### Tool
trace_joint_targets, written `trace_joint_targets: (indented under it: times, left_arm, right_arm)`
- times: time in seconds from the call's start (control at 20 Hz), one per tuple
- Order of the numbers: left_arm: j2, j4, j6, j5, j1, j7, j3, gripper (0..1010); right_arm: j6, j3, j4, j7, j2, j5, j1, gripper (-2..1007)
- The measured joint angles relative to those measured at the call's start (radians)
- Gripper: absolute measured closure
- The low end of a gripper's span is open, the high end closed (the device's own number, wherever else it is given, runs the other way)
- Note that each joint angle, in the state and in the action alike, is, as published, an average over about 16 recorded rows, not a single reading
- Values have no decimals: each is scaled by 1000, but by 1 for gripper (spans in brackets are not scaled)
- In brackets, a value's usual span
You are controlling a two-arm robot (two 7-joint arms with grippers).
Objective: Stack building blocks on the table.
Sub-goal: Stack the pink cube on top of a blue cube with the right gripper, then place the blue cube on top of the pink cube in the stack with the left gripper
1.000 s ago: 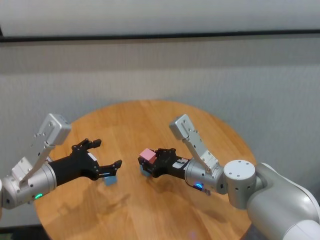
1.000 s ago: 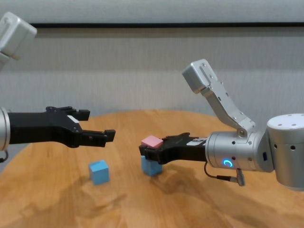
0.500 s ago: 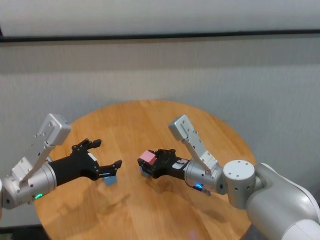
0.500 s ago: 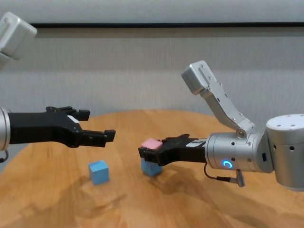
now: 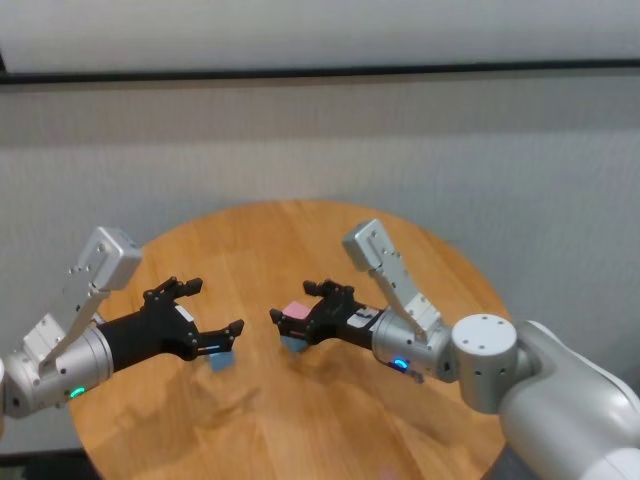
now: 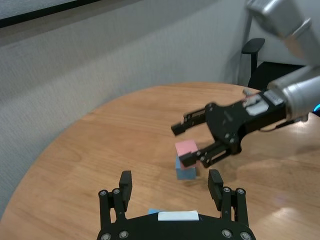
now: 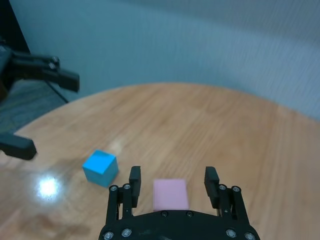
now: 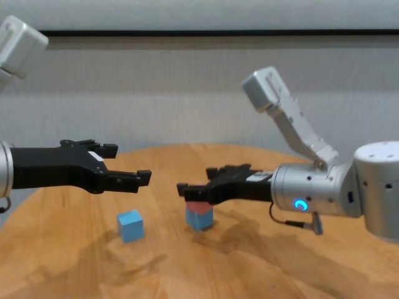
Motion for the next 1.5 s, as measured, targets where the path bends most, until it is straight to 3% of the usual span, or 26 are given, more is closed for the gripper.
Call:
trace_joint_targets:
  times: [0.2, 0.55, 0.75, 0.9, 1.1, 1.5]
  left_arm:
    - [0, 0, 0, 0, 0, 0, 0, 11]
    - [0, 0, 0, 0, 0, 0, 0, 11]
    - [0, 0, 0, 0, 0, 0, 0, 11]
    - [-1, 3, -1, 0, -2, 0, 2, 11]
    - [-3, 13, -6, 1, -8, -4, 11, 11]
    - [-21, 73, -34, 0, -44, -24, 47, 11]
  right_arm:
    - [33, 14, -143, -11, 52, 10, -57, 156]
    - [97, 51, -417, -38, 177, 44, -192, 32]
    - [120, 74, -520, -55, 239, 65, -260, 7]
    - [130, 87, -563, -64, 270, 77, -296, 4]
    - [136, 97, -587, -71, 293, 87, -324, 5]
    - [136, 99, -586, -72, 295, 89, -327, 5]
